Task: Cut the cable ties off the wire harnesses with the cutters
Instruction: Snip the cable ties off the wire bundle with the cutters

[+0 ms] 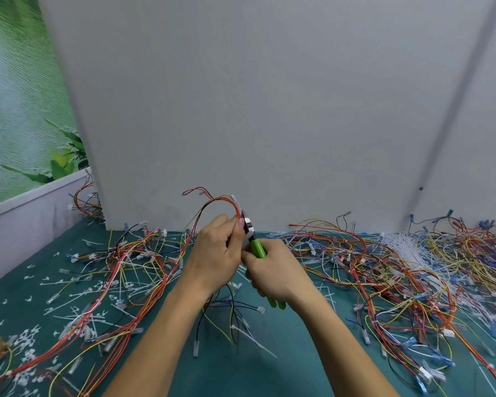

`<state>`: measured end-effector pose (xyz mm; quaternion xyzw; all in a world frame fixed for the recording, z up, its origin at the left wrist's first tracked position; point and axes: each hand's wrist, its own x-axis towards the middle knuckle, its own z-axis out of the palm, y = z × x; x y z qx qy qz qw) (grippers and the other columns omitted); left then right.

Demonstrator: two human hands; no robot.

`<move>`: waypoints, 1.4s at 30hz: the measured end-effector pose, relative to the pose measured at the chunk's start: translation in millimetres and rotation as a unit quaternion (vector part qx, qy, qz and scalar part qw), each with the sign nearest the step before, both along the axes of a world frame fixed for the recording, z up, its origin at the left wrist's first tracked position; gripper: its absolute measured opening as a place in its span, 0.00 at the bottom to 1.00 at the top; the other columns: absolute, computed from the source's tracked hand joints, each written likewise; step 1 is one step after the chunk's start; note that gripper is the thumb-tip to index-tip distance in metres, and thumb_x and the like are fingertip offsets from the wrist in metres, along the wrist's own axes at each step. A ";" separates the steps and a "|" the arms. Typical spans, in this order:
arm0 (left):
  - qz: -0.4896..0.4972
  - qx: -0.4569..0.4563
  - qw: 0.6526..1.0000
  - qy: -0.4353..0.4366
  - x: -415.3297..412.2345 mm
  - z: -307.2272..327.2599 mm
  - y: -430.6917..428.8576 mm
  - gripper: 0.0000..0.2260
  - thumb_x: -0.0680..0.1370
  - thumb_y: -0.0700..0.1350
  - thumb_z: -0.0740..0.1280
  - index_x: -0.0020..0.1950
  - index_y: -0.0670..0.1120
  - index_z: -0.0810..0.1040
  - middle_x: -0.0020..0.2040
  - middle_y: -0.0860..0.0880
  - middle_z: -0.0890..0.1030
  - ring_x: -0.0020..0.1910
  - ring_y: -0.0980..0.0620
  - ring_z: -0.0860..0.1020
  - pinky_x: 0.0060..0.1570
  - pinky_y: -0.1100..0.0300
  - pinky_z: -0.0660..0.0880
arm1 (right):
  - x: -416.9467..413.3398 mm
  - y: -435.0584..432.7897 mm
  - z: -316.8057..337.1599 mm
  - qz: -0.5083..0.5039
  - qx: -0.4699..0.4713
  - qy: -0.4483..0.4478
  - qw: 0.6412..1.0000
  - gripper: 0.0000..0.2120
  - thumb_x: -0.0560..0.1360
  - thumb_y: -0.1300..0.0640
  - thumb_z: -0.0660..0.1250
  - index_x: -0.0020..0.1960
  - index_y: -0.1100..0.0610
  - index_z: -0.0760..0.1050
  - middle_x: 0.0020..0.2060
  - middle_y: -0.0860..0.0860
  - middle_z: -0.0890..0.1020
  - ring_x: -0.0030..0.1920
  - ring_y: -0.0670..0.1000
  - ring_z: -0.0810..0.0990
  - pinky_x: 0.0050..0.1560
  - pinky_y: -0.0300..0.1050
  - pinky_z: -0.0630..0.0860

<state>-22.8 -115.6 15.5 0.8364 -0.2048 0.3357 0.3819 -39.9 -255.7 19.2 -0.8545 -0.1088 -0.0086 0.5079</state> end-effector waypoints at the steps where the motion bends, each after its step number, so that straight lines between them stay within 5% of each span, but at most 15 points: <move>1: 0.000 0.003 1.000 0.005 0.0 -0.2 -0.2 0.16 0.85 0.47 0.57 0.38 0.46 0.71 0.35 0.51 0.68 0.33 0.52 0.69 0.31 0.62 0.63 | 0.2 -0.4 0.3 -0.003 -0.003 0.000 1.000 0.12 0.79 0.56 0.64 0.37 0.57 0.73 0.31 0.55 0.75 0.32 0.54 0.71 0.36 0.52 0.72; 5: 0.002 0.019 1.000 0.024 -0.5 -0.3 -0.1 0.17 0.86 0.48 0.56 0.40 0.44 0.73 0.36 0.49 0.70 0.35 0.52 0.70 0.33 0.58 0.66 | -2.4 4.5 0.3 0.004 -0.007 -0.008 1.000 0.12 0.80 0.57 0.62 0.44 0.66 0.72 0.33 0.58 0.75 0.33 0.56 0.72 0.35 0.58 0.75; 10: -0.014 0.016 0.999 0.044 -5.3 2.8 -2.4 0.16 0.86 0.44 0.58 0.41 0.41 0.75 0.37 0.48 0.72 0.34 0.52 0.70 0.34 0.59 0.67 | -3.3 4.2 2.7 0.030 -0.017 -0.013 0.999 0.09 0.79 0.59 0.60 0.46 0.65 0.73 0.33 0.56 0.76 0.33 0.55 0.75 0.42 0.65 0.81; 15: -0.023 0.025 0.998 0.048 -6.4 4.3 -3.3 0.14 0.85 0.43 0.58 0.42 0.40 0.75 0.36 0.49 0.72 0.35 0.51 0.71 0.34 0.60 0.67 | -3.1 0.2 3.2 0.037 -0.009 0.000 0.999 0.09 0.79 0.59 0.61 0.46 0.64 0.73 0.34 0.55 0.75 0.33 0.52 0.76 0.37 0.56 0.85; 19: -0.017 0.033 0.998 0.048 -4.9 2.2 -1.4 0.15 0.85 0.45 0.58 0.40 0.45 0.73 0.35 0.52 0.71 0.35 0.52 0.70 0.33 0.57 0.67 | -3.0 0.5 1.3 0.024 -0.013 0.000 1.000 0.11 0.80 0.58 0.60 0.39 0.57 0.72 0.31 0.55 0.75 0.29 0.53 0.75 0.28 0.42 0.76; 27: -0.009 0.015 0.999 0.044 0.5 -2.6 -2.7 0.17 0.84 0.44 0.60 0.35 0.45 0.70 0.31 0.51 0.70 0.32 0.53 0.67 0.32 0.59 0.63 | -0.9 1.3 -0.2 0.012 -0.012 0.012 1.000 0.11 0.80 0.58 0.60 0.40 0.58 0.73 0.32 0.57 0.75 0.30 0.55 0.75 0.27 0.42 0.76; 32: 0.004 0.012 0.999 0.037 0.7 -1.9 -2.5 0.21 0.83 0.44 0.62 0.30 0.56 0.66 0.28 0.56 0.70 0.32 0.57 0.70 0.30 0.67 0.64 | -0.4 3.1 -0.8 0.022 -0.025 0.016 0.999 0.12 0.81 0.57 0.59 0.47 0.66 0.73 0.33 0.56 0.75 0.32 0.54 0.78 0.33 0.52 0.84; 37: 0.020 0.009 0.999 0.047 2.7 -4.0 -1.1 0.18 0.84 0.47 0.60 0.33 0.53 0.68 0.27 0.54 0.70 0.29 0.57 0.71 0.27 0.67 0.65 | -0.6 3.1 -1.1 0.015 -0.038 0.004 0.999 0.13 0.81 0.55 0.60 0.48 0.66 0.73 0.33 0.55 0.76 0.31 0.53 0.77 0.41 0.65 0.83; 42: 0.025 0.025 0.998 0.052 2.3 -4.4 -1.1 0.16 0.84 0.48 0.56 0.36 0.53 0.65 0.27 0.53 0.69 0.28 0.56 0.70 0.27 0.63 0.66 | -0.4 3.2 -1.1 0.011 -0.038 0.002 0.999 0.13 0.81 0.56 0.60 0.47 0.67 0.73 0.32 0.56 0.75 0.30 0.54 0.76 0.35 0.59 0.84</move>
